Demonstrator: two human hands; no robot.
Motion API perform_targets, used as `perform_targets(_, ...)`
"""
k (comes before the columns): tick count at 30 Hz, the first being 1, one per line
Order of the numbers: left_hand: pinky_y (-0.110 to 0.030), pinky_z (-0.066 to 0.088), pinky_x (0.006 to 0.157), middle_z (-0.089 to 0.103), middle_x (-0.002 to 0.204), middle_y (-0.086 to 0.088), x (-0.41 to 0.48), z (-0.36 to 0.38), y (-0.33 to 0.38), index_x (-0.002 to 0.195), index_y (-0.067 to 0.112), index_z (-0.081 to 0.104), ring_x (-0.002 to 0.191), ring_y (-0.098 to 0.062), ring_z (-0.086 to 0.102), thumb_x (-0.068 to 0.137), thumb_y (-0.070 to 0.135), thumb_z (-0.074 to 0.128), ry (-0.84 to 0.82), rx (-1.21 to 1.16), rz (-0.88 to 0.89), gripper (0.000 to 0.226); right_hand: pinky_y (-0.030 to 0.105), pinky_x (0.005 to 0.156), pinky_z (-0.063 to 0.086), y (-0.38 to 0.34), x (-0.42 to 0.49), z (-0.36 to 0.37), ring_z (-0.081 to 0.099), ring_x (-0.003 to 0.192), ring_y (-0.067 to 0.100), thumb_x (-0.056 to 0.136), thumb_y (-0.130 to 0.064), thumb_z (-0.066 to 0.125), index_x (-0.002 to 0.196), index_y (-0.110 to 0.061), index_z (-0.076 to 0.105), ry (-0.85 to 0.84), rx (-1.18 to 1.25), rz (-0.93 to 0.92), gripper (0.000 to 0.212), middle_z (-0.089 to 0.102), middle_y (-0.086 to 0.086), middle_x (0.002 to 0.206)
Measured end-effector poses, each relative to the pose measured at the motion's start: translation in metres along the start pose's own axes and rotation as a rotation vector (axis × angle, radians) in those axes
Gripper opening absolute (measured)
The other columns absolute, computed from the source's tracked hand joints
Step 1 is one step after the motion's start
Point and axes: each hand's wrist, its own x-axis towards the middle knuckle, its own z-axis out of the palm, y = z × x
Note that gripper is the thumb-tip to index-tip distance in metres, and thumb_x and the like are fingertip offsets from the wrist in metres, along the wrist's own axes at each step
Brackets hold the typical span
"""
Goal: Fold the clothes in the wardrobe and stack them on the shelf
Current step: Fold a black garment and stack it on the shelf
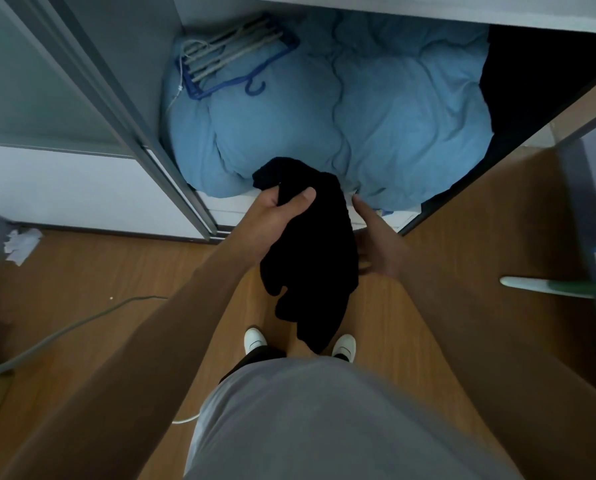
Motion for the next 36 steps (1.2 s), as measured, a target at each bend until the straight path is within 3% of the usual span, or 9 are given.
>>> perform_targets(3, -0.031, 0.055, 0.092, 0.074, 0.114, -0.009, -0.001, -0.002, 0.005, 0.117, 0.012, 0.070, 0.108, -0.024, 0.070, 0.096, 0.035, 0.063, 0.017, -0.032, -0.026, 0.032, 0.041, 0.105, 0.045, 0.010, 0.006, 0.003, 0.065, 0.117, 0.021, 0.059, -0.072, 0.082, 0.115, -0.023, 0.075, -0.148, 0.093, -0.133, 0.075, 0.070, 0.005, 0.124)
perform_targets(9, -0.030, 0.056, 0.084, 0.077, 0.101, -0.005, 0.004, -0.012, 0.006, 0.112, 0.011, 0.071, 0.100, -0.024, 0.073, 0.096, 0.041, 0.063, 0.093, -0.003, -0.058, 0.034, 0.025, 0.073, 0.055, -0.006, -0.007, -0.002, 0.074, 0.086, 0.014, 0.085, -0.042, 0.069, 0.084, -0.028, 0.078, 0.182, -0.153, -0.567, 0.017, 0.078, -0.003, 0.088)
perform_targets(13, -0.034, 0.056, 0.090, 0.076, 0.105, -0.006, 0.008, -0.017, 0.010, 0.113, 0.012, 0.070, 0.100, -0.023, 0.073, 0.093, 0.048, 0.064, 0.110, 0.079, -0.090, 0.042, 0.021, 0.072, 0.055, -0.013, -0.016, -0.002, 0.074, 0.089, 0.011, 0.093, -0.035, 0.064, 0.100, -0.020, 0.073, 0.238, -0.227, -0.643, 0.019, 0.077, -0.004, 0.092)
perform_targets(16, -0.037, 0.055, 0.095, 0.077, 0.104, -0.005, 0.011, -0.021, 0.015, 0.112, 0.013, 0.071, 0.098, -0.021, 0.073, 0.091, 0.053, 0.065, 0.131, 0.151, -0.112, 0.045, 0.032, 0.077, 0.058, -0.025, -0.024, 0.002, 0.073, 0.089, 0.020, 0.093, -0.029, 0.066, 0.107, -0.005, 0.068, 0.271, -0.286, -0.664, 0.027, 0.075, 0.010, 0.097)
perform_targets(20, -0.040, 0.051, 0.103, 0.076, 0.109, -0.005, 0.014, -0.024, 0.015, 0.120, 0.010, 0.067, 0.104, -0.021, 0.072, 0.094, 0.048, 0.063, 0.154, 0.140, -0.173, 0.046, 0.027, 0.065, 0.045, -0.056, -0.036, 0.008, 0.059, 0.065, 0.010, 0.091, -0.021, 0.069, 0.074, -0.014, 0.055, 0.190, -0.366, -0.659, 0.023, 0.058, 0.001, 0.070)
perform_targets(23, -0.042, 0.049, 0.106, 0.071, 0.122, -0.008, 0.013, -0.019, 0.016, 0.133, 0.009, 0.059, 0.112, -0.024, 0.068, 0.093, 0.046, 0.065, 0.161, -0.117, -0.235, 0.054, 0.027, 0.074, 0.048, -0.068, -0.039, 0.001, 0.061, 0.081, 0.014, 0.090, -0.028, 0.068, 0.098, -0.013, 0.063, -0.062, -0.100, -0.640, 0.018, 0.063, 0.001, 0.084)
perform_targets(25, -0.041, 0.048, 0.106, 0.068, 0.128, -0.008, 0.013, -0.015, 0.020, 0.137, 0.011, 0.056, 0.116, -0.024, 0.067, 0.092, 0.047, 0.065, 0.154, -0.246, -0.251, 0.059, 0.027, 0.080, 0.050, -0.057, -0.033, -0.005, 0.064, 0.095, 0.016, 0.089, -0.036, 0.067, 0.120, -0.011, 0.060, -0.121, -0.028, -0.616, 0.041, 0.068, 0.000, 0.101)
perform_targets(31, -0.036, 0.055, 0.091, 0.071, 0.122, -0.012, 0.011, -0.004, 0.033, 0.128, 0.010, 0.063, 0.113, -0.027, 0.068, 0.096, 0.048, 0.059, 0.066, -0.328, -0.386, 0.050, 0.048, 0.112, 0.043, 0.014, -0.007, -0.003, 0.063, 0.121, 0.020, 0.080, -0.050, 0.075, 0.134, -0.019, 0.060, -0.134, -0.317, -0.464, 0.064, 0.069, 0.000, 0.128)
perform_targets(36, -0.034, 0.058, 0.086, 0.074, 0.113, -0.012, 0.015, -0.008, 0.035, 0.121, 0.009, 0.066, 0.102, -0.026, 0.072, 0.094, 0.045, 0.063, 0.148, -0.206, -0.401, 0.045, 0.024, 0.091, 0.054, 0.013, -0.010, 0.024, 0.068, 0.113, 0.016, 0.080, -0.018, 0.081, 0.115, -0.030, 0.074, -0.201, -0.022, -0.612, 0.038, 0.073, 0.000, 0.119)
